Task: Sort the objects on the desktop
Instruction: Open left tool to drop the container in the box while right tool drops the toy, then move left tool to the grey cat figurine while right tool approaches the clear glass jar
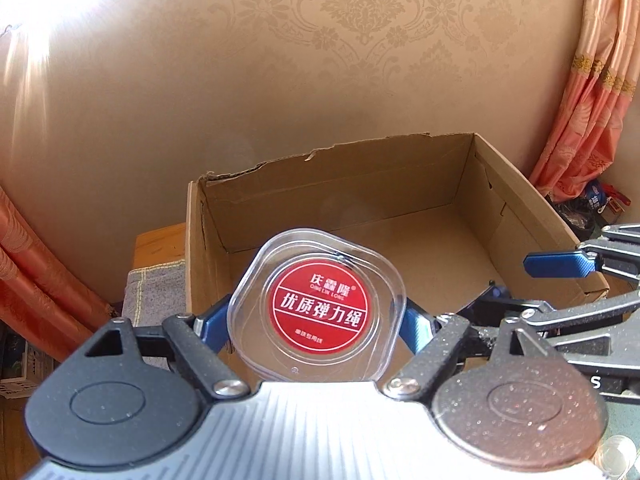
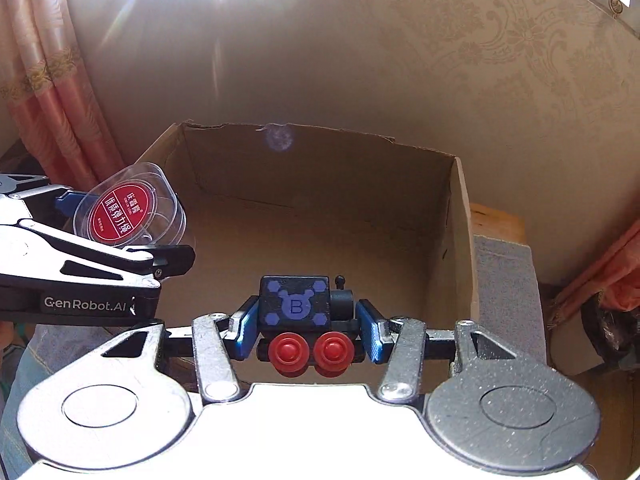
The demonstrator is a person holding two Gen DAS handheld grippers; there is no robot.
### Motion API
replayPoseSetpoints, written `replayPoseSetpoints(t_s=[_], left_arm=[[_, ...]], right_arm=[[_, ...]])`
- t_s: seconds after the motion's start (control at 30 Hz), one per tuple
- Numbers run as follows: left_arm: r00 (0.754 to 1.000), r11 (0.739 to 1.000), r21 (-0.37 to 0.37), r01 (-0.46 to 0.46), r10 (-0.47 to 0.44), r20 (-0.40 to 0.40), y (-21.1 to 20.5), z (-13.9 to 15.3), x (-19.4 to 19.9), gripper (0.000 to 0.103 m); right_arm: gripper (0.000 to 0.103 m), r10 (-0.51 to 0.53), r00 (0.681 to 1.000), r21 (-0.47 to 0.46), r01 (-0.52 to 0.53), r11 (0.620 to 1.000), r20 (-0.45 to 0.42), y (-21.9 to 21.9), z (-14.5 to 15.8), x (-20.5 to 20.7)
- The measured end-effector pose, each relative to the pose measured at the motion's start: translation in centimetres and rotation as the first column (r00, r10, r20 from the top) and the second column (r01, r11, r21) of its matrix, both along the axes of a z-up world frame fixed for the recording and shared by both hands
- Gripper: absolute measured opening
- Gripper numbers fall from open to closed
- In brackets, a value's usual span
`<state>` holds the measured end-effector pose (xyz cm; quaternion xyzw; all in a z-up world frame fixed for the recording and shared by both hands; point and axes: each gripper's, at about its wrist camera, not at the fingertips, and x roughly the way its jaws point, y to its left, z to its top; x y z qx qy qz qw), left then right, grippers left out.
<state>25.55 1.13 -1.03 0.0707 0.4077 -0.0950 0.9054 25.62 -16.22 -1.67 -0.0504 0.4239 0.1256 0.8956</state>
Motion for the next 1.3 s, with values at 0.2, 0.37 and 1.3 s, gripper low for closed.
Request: replayPoseSetpoints(t_s=[0.2, 0.37, 1.3], left_arm=[[1.0, 1.0, 0.008, -0.005, 0.005, 0.002, 0.4, 0.4, 0.1, 0.087], [1.0, 1.0, 0.004, 0.024, -0.024, 0.013, 1.0, 1.5, -1.5, 0.089], [0.976, 0.985, -0.036, 0.166, -0.169, -0.14, 4.0, -2.1, -13.1, 0.093]], right_arm=[[0.084, -0.027, 1.0, 0.003, 0.027, 1.0, 0.014, -0.4, 0.3, -0.3], [0.091, -0.029, 1.0, 0.013, 0.029, 0.999, -0.012, -0.7, 0.9, -1.1], [0.102, 0.077, 0.992, -0.011, -0.079, 0.997, -0.095, -3.7, 0.3, -13.2]])
